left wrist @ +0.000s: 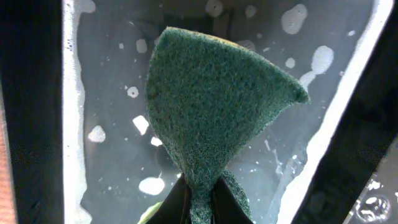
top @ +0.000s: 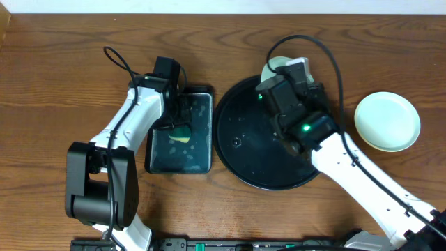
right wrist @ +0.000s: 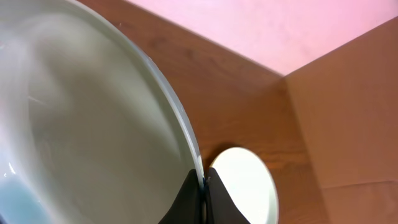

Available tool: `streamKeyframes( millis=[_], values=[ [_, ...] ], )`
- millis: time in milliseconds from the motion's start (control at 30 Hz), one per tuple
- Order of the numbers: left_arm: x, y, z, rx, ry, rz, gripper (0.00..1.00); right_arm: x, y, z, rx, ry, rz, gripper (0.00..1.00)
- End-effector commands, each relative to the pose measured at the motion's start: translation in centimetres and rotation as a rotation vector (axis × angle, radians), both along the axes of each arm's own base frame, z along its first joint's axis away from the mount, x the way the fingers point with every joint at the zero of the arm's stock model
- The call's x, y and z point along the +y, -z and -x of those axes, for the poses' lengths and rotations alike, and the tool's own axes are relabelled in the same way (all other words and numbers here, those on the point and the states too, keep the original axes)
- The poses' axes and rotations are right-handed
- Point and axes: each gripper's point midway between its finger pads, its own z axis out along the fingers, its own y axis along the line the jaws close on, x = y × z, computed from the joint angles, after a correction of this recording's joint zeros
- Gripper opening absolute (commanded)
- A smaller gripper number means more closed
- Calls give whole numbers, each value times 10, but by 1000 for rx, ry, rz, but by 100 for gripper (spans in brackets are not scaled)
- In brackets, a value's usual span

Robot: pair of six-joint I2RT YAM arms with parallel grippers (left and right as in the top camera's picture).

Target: Clean dirty plates on tray and stack at the side

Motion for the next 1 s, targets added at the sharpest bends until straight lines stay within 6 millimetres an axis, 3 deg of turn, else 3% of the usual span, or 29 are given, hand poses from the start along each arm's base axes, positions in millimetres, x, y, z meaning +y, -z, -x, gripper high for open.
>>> streamKeyframes(
  millis=[0,567,600,667,733,967],
  values=[
    [5,7,3,3,4,-19,8,-8,-27,7,-85,55,110,1],
    [3,9,-10,-62,50,-16,9,-7,-31,9,-104,66,128,1],
    [3,9,-10,-65,61,-17,14,-7,-31,9,-104,66,129,1],
    [4,9,-10,-63,64,-24,42,-7,-31,9,-103,66,129,1],
    [5,9,-8,-54,63,-31,59,-7,-31,9,-103,66,129,1],
    [8,12,10,18,64,-40,59,-4,-28,8,-90,48,112,1]
  ],
)
